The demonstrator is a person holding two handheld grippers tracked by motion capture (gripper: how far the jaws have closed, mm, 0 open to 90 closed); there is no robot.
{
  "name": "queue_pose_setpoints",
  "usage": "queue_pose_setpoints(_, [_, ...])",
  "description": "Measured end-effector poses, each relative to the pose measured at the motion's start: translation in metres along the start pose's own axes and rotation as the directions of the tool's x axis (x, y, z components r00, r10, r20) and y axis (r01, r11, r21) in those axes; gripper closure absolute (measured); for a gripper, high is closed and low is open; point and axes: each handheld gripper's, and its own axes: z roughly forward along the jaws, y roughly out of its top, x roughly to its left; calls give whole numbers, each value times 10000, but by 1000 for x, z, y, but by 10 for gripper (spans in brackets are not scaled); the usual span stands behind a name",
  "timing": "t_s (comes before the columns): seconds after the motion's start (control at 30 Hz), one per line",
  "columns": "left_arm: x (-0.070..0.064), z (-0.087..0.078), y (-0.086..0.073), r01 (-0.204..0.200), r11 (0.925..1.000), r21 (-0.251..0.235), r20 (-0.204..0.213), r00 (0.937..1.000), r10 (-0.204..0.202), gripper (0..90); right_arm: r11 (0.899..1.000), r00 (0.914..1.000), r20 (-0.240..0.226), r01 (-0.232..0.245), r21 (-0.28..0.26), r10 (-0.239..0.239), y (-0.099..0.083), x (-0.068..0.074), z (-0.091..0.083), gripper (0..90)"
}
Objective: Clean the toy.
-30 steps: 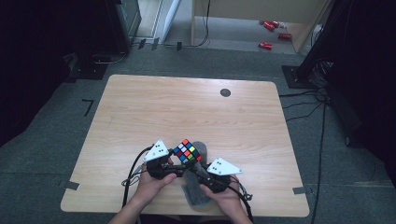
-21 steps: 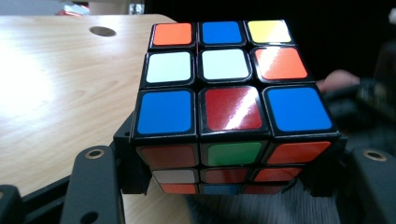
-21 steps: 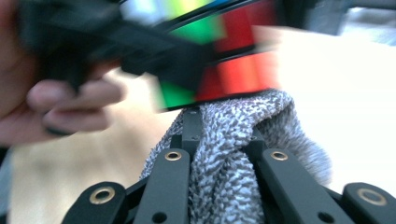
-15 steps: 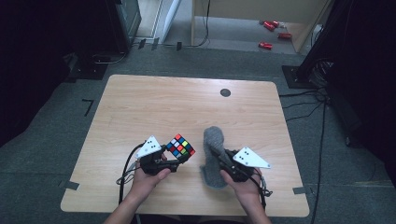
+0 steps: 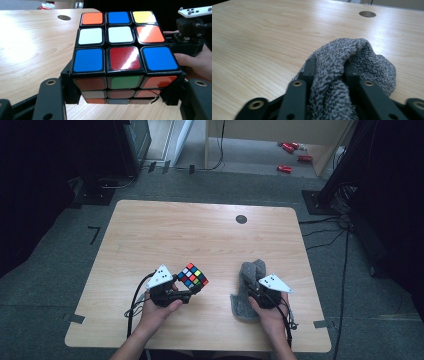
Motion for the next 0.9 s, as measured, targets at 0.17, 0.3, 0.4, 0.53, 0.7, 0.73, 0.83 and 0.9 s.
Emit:
queue_pose_setpoints(0.17, [3,-2,2,106,9999,-49,-91,9999,-107,343,9986,9998,-69,203,-494,-206,11,6,-9,425])
queue_pose_setpoints(0.3, [4,-4,4,168,9998,-72,-177,9997,-169,343,9914,9985,-324,394,-1246,-438,21,18,-19,372])
queue_pose_setpoints(0.4, [5,-4,5,371,9993,-52,-169,9992,-372,343,9843,9947,-885,363,-1726,-522,27,29,-24,346])
queue_pose_setpoints(0.53, [1,0,6,399,9992,49,-96,9992,-398,343,9803,9825,-1566,708,-1844,-1005,27,48,-21,318])
queue_pose_setpoints(0.7, [-3,3,7,495,9987,125,72,9987,-496,343,9726,9587,-2245,1324,-1910,-1746,20,74,-13,280])
queue_pose_setpoints(0.73, [-4,4,7,542,9985,126,100,9985,-543,343,9706,9516,-2442,1405,-1954,-1869,18,79,-11,270])
queue_pose_setpoints(0.83, [-5,6,7,644,9977,202,209,9977,-648,343,9641,9355,-2746,1690,-2050,-2223,15,91,-8,245])
queue_pose_setpoints(0.9, [-7,8,6,685,9973,272,291,9972,-693,343,9633,9317,-2834,1723,-2059,-2272,14,96,-6,241])
